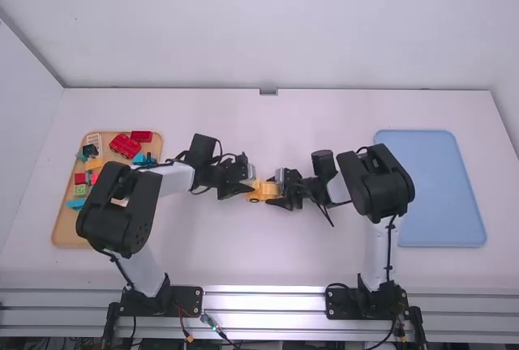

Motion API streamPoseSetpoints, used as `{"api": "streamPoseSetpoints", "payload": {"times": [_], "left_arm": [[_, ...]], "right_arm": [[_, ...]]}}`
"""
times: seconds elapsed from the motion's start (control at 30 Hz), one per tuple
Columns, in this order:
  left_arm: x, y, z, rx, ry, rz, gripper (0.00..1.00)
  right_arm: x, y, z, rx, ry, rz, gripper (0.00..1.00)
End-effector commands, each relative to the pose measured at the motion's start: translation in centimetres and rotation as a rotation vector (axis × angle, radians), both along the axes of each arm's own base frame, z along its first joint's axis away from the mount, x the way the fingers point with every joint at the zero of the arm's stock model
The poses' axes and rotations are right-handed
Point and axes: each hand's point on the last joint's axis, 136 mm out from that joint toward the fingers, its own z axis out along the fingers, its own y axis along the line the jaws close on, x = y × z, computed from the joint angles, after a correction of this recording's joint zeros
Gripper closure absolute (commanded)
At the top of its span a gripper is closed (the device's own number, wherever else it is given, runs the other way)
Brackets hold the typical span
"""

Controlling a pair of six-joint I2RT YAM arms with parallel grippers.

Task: Assemble lego blocks to make yellow taxi

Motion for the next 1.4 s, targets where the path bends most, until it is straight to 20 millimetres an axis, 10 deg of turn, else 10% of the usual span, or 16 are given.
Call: {"api": "streamPoseSetpoints", "payload": {"times": [0.0, 1.37], "left_arm": [[-1.4, -0.7, -0.5, -0.024, 0.019, -0.064, 0.92], [-1.5, -0.2, -3.6, 0.065, 0.001, -0.092, 0.96]], "right_arm": [[0.1, 0.1, 0.0, 0.014, 0.0, 0.014, 0.37], [-1.7, 0.4, -0.3, 0.021, 0.003, 0.083, 0.43]]}}
